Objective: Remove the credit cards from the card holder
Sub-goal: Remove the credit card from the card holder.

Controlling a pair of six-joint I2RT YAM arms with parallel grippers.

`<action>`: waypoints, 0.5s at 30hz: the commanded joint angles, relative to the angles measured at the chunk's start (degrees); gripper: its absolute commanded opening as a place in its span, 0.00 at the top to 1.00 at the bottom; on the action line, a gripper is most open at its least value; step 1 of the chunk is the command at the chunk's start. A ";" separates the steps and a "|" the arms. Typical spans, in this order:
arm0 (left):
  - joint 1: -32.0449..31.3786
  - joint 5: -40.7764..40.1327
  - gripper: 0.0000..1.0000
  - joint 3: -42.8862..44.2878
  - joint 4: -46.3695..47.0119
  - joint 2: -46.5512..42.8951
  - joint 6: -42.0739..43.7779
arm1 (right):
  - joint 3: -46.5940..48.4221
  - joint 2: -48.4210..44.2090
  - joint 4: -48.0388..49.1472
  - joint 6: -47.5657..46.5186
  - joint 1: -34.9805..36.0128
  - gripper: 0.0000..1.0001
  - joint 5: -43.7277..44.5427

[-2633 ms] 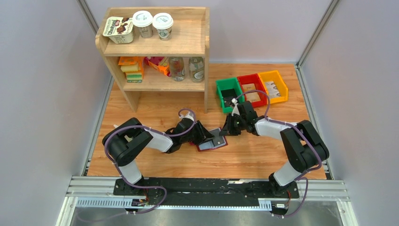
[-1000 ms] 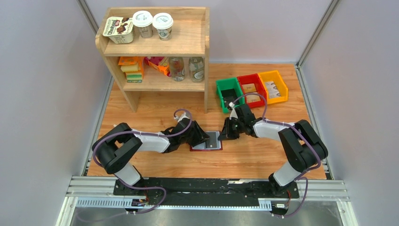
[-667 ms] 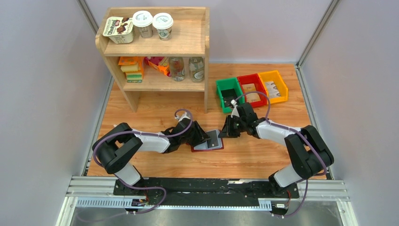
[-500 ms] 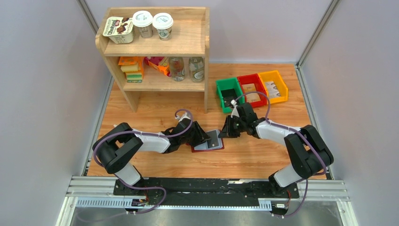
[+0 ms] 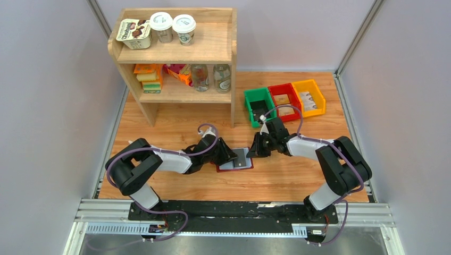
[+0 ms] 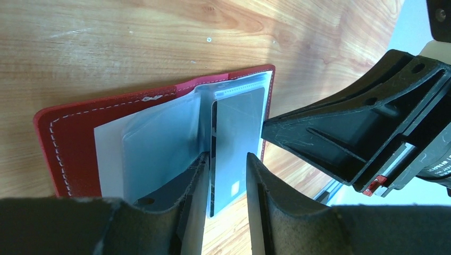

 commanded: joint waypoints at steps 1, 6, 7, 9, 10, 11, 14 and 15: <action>-0.29 2.10 0.65 -0.09 7.82 -0.22 0.19 | -1.19 2.07 0.34 -1.38 1.52 0.93 3.12; -0.29 1.49 0.75 -0.96 9.15 -2.86 -0.51 | -1.19 2.16 -0.45 -1.64 1.70 0.93 4.53; -0.29 1.49 0.78 -1.14 9.06 -3.21 -0.51 | -1.19 2.34 -0.45 -1.73 1.70 0.93 4.70; -0.29 1.31 0.79 -1.14 9.06 -4.00 -0.68 | -1.28 2.34 -0.53 -1.82 1.70 0.93 4.96; -0.29 1.40 0.79 -1.31 9.15 -4.35 -0.60 | -1.36 2.51 -0.54 -1.82 1.44 0.93 4.97; -0.29 1.40 0.80 -1.23 9.24 -4.53 -0.69 | -1.45 2.69 -0.54 -1.91 1.69 0.93 5.05; -0.20 1.93 0.85 -2.10 10.99 -4.71 -1.12 | -1.45 2.87 -0.62 -1.99 1.52 0.93 5.23; -0.29 1.93 0.89 -2.28 12.30 -4.71 -1.47 | -1.54 2.95 -0.54 -2.08 1.61 0.93 5.32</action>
